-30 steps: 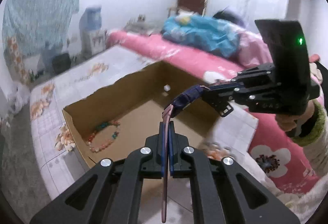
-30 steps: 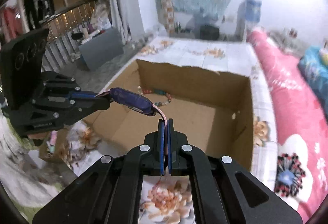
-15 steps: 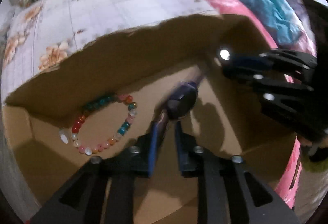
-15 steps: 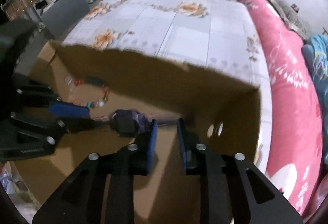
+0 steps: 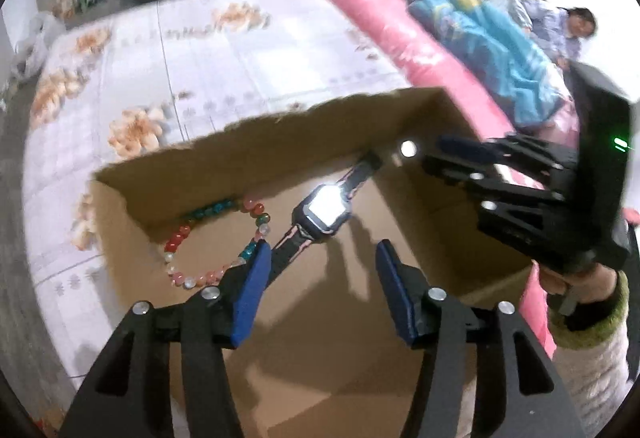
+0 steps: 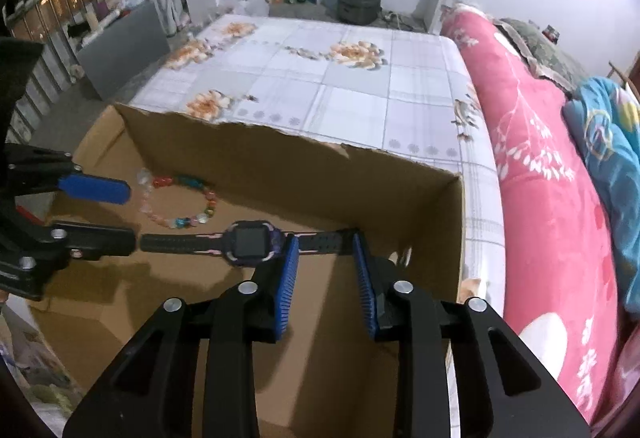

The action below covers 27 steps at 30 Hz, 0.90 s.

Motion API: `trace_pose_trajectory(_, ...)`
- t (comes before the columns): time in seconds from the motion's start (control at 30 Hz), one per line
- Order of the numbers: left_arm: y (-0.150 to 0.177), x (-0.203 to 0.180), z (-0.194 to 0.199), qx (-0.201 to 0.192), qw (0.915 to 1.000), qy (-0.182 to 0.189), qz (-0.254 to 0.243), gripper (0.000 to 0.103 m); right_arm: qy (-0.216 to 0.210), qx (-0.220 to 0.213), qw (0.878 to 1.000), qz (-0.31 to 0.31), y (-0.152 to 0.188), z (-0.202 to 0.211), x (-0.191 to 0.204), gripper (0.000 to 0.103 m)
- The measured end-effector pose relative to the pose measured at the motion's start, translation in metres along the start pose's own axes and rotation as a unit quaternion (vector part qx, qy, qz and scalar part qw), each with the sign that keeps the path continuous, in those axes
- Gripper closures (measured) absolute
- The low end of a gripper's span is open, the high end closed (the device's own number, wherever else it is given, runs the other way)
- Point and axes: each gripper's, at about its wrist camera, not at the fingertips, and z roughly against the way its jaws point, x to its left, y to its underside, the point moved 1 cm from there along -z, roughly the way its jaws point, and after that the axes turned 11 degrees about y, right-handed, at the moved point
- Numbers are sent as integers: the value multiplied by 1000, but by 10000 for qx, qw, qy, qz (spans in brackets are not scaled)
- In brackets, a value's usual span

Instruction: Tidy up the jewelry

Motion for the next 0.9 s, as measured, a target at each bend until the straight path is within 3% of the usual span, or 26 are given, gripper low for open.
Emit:
trace_pose_trajectory(0.17,30,-26,53,-542,9971,32,-531,36,-131,-416,9987,-250,15,37,-6,66)
trace_pose_trajectory(0.27,67,-40,89,-985,9913,16,-877,29,-223,-847,9951,-451,35,74,-9,62)
trace_pose_trajectory(0.4,118,-49,115,-1385,9830,-75,-1205,20,-553,-1520,9837,-786,79,128,-6,40)
trace_pose_trajectory(0.53,169,-45,111,-1374,9830,-245,-1196,16,-791,-1815,9736,-1134,138,153,17,22)
trace_pose_trajectory(0.63,201,-35,85,-1082,9868,-630,-1025,16,-721,-1690,9743,-1300,176,144,45,11)
trace_pose_trajectory(0.77,228,-23,42,-607,9865,-1182,-956,16,-178,-1128,9864,-1184,208,113,81,10)
trace_pose_trajectory(0.9,241,-13,3,-243,9878,-1341,-747,16,242,-435,9921,-1154,225,80,101,10)
